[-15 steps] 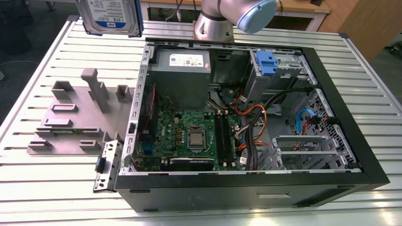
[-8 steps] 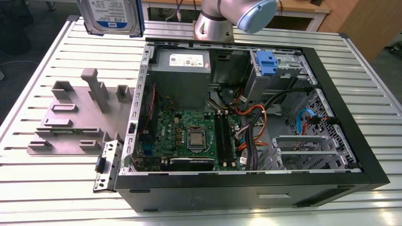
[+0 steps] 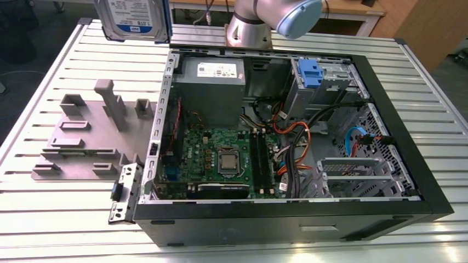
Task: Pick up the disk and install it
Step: 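Pick up the disk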
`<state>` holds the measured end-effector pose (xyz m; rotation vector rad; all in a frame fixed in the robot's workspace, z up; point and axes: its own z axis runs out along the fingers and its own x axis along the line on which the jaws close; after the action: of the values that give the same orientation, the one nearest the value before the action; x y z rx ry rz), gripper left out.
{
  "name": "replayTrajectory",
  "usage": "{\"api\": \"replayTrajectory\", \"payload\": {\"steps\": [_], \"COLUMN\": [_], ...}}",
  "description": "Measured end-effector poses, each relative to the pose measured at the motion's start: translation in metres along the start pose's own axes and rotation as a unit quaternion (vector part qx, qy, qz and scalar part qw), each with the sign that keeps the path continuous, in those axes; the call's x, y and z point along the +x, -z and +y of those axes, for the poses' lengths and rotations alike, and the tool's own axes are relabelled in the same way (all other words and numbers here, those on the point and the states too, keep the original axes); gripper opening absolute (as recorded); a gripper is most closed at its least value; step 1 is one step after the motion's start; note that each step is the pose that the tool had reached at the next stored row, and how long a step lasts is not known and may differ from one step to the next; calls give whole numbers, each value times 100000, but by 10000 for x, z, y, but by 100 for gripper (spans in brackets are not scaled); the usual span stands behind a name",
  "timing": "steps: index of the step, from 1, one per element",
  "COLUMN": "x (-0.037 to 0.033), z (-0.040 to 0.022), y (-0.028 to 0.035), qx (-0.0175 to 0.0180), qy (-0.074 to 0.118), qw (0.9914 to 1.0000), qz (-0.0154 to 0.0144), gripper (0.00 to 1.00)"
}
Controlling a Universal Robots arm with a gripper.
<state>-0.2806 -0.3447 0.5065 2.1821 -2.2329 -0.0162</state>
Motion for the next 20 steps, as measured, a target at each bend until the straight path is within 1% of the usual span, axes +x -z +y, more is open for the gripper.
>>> {"api": "replayTrajectory", "payload": {"steps": [4, 20], "x": [0, -4], "z": [-24, -157], "y": [0, 3], "qx": [2, 1], "qy": [1, 2], "qw": [100000, 100000], "qz": [-1, -1], "gripper": [36, 36]}}
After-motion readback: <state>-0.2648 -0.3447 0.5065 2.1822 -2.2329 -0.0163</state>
